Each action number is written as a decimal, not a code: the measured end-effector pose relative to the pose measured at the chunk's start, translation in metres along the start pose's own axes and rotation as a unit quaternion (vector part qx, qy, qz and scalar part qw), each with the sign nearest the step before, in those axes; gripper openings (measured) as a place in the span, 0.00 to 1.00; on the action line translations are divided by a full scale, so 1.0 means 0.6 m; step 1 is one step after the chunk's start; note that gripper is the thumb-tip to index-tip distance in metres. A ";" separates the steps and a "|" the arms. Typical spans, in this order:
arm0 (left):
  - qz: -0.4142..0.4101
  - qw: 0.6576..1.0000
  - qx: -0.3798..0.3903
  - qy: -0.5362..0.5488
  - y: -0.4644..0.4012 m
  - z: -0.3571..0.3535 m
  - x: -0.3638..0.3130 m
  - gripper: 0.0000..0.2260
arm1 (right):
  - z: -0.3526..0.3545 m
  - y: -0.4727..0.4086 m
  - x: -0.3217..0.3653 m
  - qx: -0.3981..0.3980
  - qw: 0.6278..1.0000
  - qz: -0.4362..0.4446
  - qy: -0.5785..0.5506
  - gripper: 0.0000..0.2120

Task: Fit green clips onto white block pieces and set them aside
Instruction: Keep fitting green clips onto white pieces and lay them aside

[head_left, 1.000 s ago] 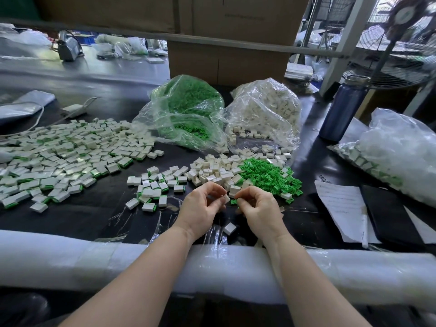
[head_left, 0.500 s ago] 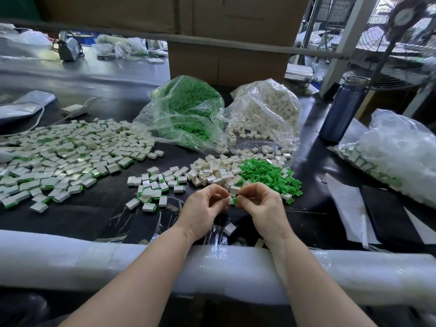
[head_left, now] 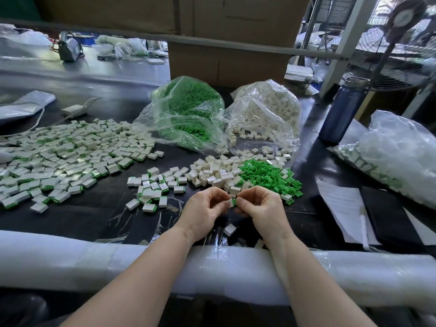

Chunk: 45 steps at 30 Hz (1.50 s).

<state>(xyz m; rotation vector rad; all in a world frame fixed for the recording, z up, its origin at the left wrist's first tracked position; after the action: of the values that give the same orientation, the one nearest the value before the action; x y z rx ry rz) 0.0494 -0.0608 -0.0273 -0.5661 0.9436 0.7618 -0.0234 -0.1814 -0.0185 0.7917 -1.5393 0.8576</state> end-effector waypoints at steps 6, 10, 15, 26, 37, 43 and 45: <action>0.005 1.000 0.000 -0.006 0.000 0.001 0.002 0.05 | -0.003 0.001 0.000 0.005 1.000 -0.003 0.017 0.07; 0.007 1.000 0.007 -0.006 0.001 0.000 0.000 0.05 | -0.007 0.003 0.003 0.026 1.000 -0.004 0.008 0.07; 0.009 1.000 -0.002 0.004 0.002 0.003 -0.001 0.06 | -0.008 0.003 0.003 0.039 0.999 -0.009 -0.007 0.08; 0.011 1.000 0.016 -0.016 0.004 -0.002 -0.004 0.04 | -0.010 0.006 0.004 0.046 0.999 -0.018 0.024 0.09; -0.008 0.997 0.051 -0.065 0.007 -0.008 -0.008 0.03 | -0.013 0.010 0.003 0.076 0.995 -0.039 0.053 0.09; -0.016 0.999 0.020 -0.037 0.006 -0.004 -0.013 0.03 | -0.008 0.006 0.005 0.032 0.999 -0.024 -0.008 0.08; -0.025 0.999 0.018 -0.025 0.005 -0.004 -0.015 0.05 | -0.007 0.004 0.003 0.027 0.999 -0.025 -0.020 0.07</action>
<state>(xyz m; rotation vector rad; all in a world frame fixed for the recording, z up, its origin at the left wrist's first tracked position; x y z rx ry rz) 0.0424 -0.0635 -0.0208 -0.5351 0.8921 0.7097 -0.0239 -0.1768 -0.0166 0.8875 -1.5311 0.8548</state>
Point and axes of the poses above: each hand's wrist, its own y-axis away from the middle knuckle, its own z-axis out of the back of the hand, x = y × z, the point moved 6 cm from there along -y, towards the middle knuckle, and after that the axes turned 11 degrees about -y, right-handed, at the moved point
